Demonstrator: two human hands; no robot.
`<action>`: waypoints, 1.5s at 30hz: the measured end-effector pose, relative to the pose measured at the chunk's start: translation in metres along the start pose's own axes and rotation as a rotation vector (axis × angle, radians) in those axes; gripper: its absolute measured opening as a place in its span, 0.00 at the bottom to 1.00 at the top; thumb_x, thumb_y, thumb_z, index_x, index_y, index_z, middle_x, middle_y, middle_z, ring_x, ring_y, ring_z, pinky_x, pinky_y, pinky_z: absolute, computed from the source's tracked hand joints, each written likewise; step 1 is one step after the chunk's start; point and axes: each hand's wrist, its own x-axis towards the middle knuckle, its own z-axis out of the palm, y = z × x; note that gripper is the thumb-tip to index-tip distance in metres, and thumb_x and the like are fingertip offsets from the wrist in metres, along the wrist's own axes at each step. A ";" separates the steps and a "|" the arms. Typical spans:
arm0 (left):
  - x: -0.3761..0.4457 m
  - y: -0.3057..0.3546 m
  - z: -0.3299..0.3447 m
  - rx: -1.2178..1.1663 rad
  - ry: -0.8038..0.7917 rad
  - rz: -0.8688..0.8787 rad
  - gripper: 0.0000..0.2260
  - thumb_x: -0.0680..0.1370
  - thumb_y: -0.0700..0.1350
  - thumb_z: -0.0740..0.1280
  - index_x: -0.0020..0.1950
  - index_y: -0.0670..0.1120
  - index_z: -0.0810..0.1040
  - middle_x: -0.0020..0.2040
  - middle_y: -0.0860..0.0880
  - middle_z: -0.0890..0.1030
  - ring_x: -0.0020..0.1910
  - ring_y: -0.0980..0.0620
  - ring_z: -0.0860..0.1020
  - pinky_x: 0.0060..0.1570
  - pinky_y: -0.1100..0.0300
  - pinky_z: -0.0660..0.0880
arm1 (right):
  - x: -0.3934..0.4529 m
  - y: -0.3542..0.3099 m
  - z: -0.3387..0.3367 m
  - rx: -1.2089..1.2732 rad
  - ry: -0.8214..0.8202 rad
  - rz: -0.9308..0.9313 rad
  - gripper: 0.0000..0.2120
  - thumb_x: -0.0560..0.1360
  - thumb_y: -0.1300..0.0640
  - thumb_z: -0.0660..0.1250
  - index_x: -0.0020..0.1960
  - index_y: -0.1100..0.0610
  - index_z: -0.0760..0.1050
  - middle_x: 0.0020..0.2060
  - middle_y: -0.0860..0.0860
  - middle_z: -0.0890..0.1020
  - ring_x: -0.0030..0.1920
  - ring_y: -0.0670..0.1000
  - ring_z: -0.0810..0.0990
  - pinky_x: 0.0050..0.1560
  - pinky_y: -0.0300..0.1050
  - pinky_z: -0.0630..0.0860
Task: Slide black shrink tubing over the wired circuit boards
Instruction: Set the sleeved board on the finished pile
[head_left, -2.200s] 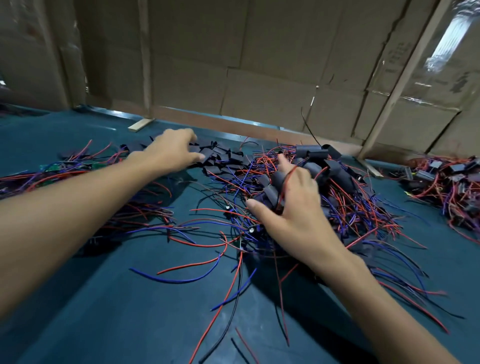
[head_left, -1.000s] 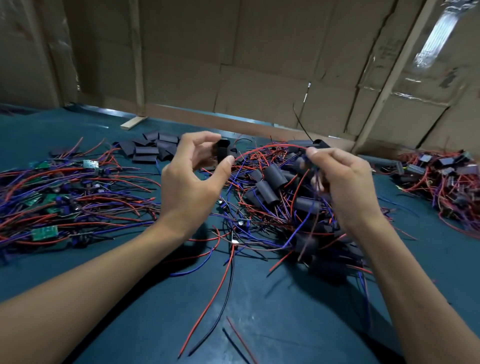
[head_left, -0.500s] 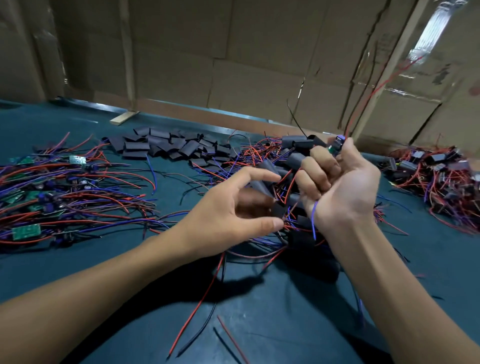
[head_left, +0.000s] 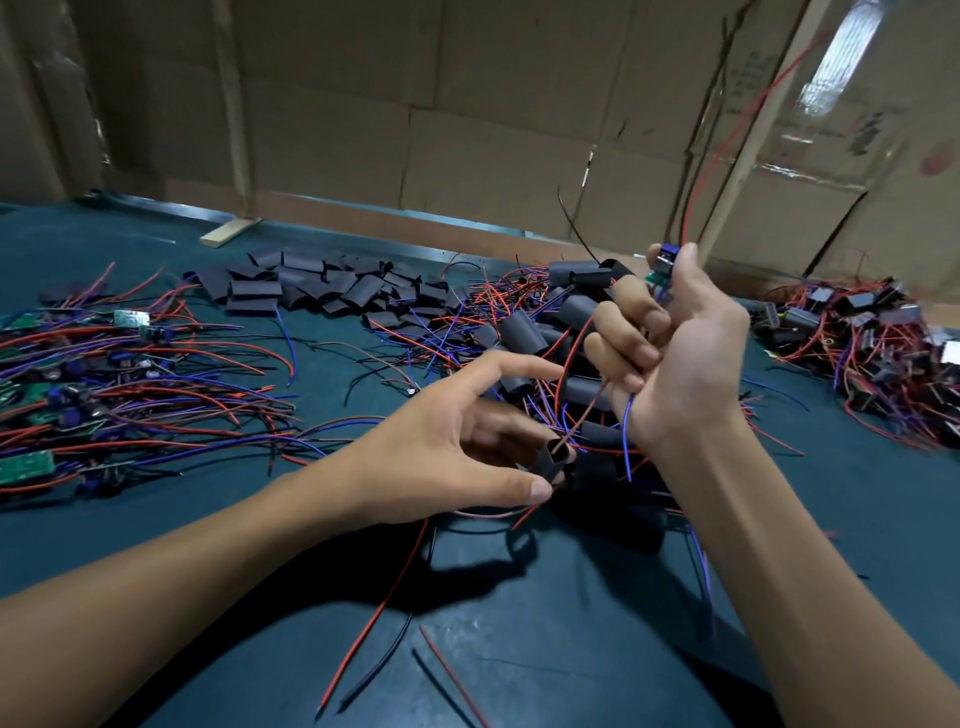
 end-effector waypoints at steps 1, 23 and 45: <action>0.000 0.000 0.000 0.003 -0.005 -0.001 0.33 0.74 0.30 0.73 0.73 0.51 0.66 0.57 0.42 0.85 0.55 0.38 0.83 0.59 0.39 0.77 | 0.000 0.000 0.000 -0.017 -0.003 -0.004 0.33 0.86 0.43 0.49 0.24 0.50 0.67 0.23 0.46 0.57 0.20 0.44 0.53 0.17 0.35 0.53; 0.000 -0.003 0.005 0.155 -0.011 0.122 0.36 0.72 0.37 0.78 0.74 0.53 0.66 0.55 0.48 0.85 0.58 0.50 0.83 0.63 0.55 0.77 | 0.002 0.020 0.002 -0.060 0.251 -0.201 0.15 0.86 0.46 0.53 0.45 0.54 0.58 0.29 0.53 0.55 0.21 0.49 0.53 0.24 0.33 0.55; 0.006 0.005 -0.024 0.565 0.628 0.394 0.31 0.74 0.42 0.76 0.73 0.50 0.67 0.54 0.58 0.83 0.56 0.63 0.81 0.60 0.64 0.76 | 0.000 0.050 0.002 -0.512 -0.052 -0.210 0.04 0.76 0.56 0.70 0.45 0.52 0.84 0.39 0.52 0.82 0.40 0.50 0.79 0.46 0.46 0.76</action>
